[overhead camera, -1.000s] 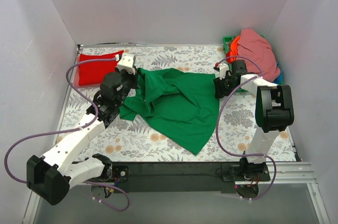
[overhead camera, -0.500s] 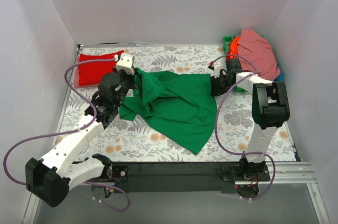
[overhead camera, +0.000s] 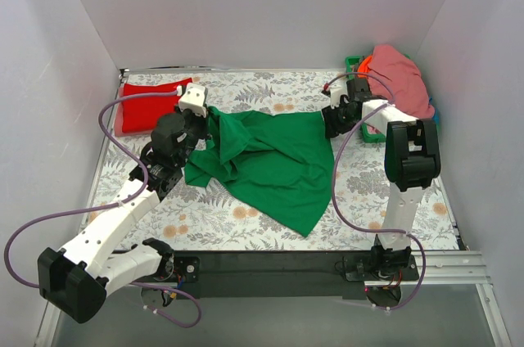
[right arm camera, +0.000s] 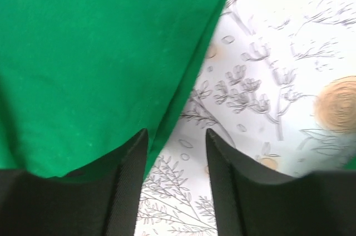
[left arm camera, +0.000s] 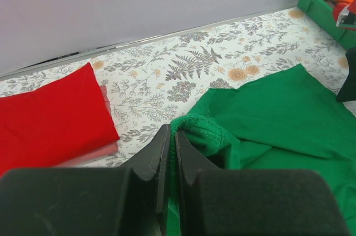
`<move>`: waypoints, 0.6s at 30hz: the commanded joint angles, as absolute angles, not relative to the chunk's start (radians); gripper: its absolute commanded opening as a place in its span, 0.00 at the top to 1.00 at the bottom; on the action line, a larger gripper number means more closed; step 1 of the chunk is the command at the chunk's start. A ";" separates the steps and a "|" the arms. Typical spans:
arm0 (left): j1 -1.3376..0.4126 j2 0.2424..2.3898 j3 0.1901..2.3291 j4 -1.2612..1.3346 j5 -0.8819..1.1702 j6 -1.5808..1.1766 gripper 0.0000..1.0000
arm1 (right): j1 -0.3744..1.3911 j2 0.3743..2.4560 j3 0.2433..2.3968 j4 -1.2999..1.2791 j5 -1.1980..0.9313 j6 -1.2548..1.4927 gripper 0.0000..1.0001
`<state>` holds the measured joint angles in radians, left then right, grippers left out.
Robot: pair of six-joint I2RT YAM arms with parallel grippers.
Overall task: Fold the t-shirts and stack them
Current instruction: Flatten the tshirt out
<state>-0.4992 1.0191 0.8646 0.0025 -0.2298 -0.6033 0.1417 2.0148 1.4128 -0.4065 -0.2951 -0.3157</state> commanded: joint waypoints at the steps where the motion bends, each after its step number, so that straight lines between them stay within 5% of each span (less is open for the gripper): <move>1: -0.494 0.983 0.899 0.006 -0.256 -0.584 1.00 | 0.140 2.026 1.502 -0.417 -0.247 -0.308 0.46; 18: -0.492 1.000 0.922 0.006 -0.252 -0.598 1.00 | 0.140 2.269 1.758 -0.505 -0.385 -0.255 0.46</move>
<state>-0.4992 1.0168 0.8715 -0.0021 -0.2401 -0.5991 0.1379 2.2276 1.7260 -0.4545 -0.3473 -0.2707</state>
